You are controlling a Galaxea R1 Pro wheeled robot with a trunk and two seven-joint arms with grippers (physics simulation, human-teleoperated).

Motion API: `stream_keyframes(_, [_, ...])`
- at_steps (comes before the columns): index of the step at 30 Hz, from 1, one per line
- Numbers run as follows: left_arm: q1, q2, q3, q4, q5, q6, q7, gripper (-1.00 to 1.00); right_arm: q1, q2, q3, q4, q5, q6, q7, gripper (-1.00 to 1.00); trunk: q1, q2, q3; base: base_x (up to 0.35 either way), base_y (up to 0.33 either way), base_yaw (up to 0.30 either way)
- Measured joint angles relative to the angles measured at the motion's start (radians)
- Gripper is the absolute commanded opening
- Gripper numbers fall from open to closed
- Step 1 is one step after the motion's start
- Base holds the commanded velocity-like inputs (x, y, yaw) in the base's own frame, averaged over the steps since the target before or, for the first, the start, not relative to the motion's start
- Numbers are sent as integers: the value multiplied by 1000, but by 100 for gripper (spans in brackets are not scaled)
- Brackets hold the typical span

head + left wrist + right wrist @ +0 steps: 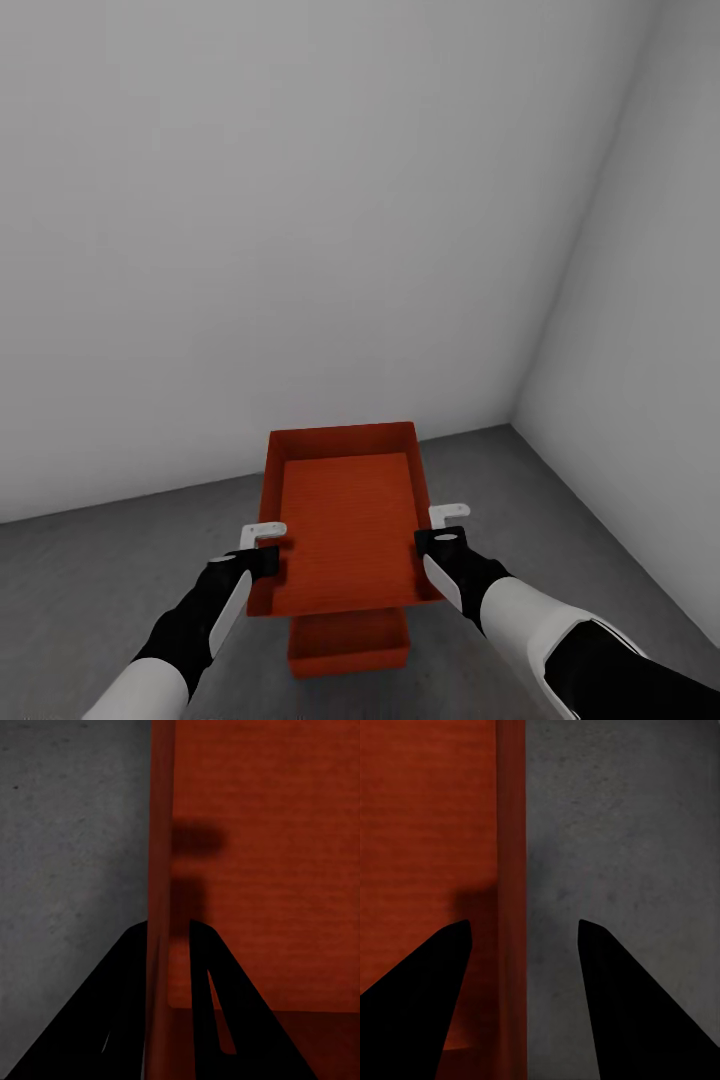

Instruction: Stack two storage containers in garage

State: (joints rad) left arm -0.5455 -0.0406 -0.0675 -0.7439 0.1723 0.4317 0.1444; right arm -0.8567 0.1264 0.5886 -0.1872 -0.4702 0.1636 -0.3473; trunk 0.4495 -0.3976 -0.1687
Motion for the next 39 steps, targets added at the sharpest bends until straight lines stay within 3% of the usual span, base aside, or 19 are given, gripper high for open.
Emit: stream_keyframes(39, [0, 0, 0, 0, 0, 0, 0, -100, 0, 0, 1, 0, -1, 0, 0, -100, 0, 0, -63, 0, 0, 0])
